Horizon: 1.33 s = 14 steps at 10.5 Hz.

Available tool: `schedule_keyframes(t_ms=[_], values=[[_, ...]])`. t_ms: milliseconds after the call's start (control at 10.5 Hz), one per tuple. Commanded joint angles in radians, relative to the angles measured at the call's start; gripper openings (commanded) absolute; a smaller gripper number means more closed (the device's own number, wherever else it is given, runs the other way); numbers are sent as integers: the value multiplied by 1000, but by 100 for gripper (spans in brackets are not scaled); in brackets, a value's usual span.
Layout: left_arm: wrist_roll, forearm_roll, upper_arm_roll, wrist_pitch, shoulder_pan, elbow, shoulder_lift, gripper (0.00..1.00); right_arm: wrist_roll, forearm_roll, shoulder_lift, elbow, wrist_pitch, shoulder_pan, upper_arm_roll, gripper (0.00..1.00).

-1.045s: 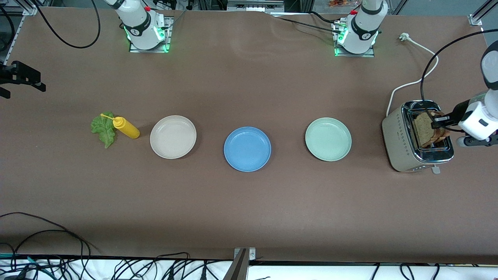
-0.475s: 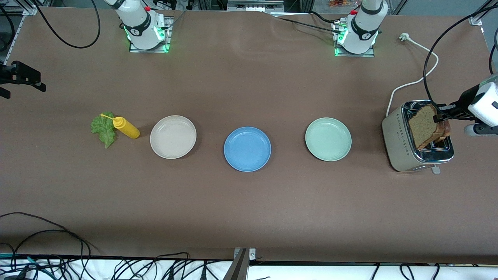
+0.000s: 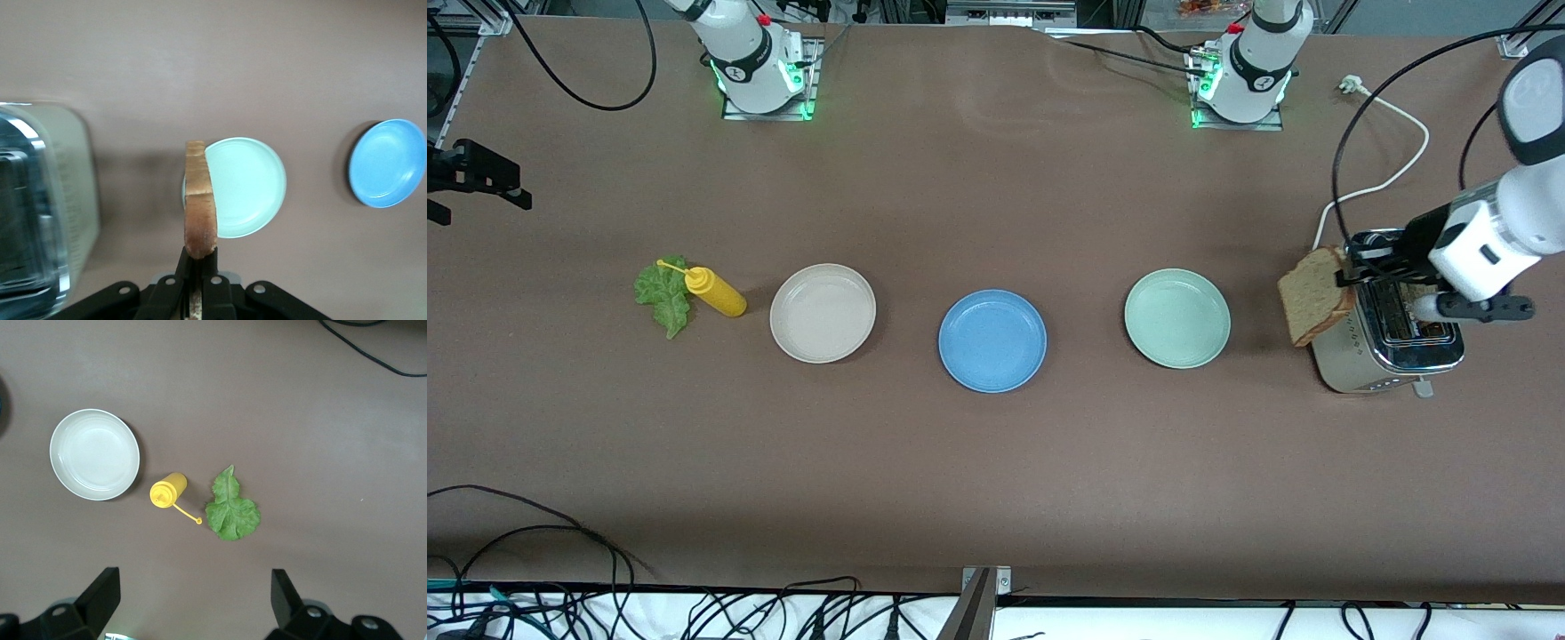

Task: Make sandwich in blue plate with both arms
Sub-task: 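Carry the bread slice to the blue plate with the left gripper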

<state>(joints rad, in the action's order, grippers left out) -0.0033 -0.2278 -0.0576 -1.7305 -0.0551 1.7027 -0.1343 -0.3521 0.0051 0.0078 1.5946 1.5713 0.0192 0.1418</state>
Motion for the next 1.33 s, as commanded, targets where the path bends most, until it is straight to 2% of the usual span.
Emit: schedule_keyframes(t_ms=[0, 285, 475, 665, 950, 1235], values=[[-120, -126, -80, -99, 37, -5, -74, 0, -7, 18, 1, -19, -19, -4, 1, 100], [-234, -168, -110, -208, 119, -9, -137, 0, -13, 15, 0, -19, -19, -5, 7, 100], [-247, -270, -116, -236, 165, -20, -188, 0, -8, 19, 0, -21, -19, -4, 16, 100], [-248, -359, -116, -345, 236, -21, -237, 0, -13, 19, 0, -21, -19, -5, 27, 100], [-253, -551, -116, -440, 340, -54, -313, 0, -10, 21, 0, -19, -19, -5, 28, 100], [-286, -590, -113, -576, 444, -58, -370, 0, -8, 21, 0, -21, -19, -4, 27, 100]])
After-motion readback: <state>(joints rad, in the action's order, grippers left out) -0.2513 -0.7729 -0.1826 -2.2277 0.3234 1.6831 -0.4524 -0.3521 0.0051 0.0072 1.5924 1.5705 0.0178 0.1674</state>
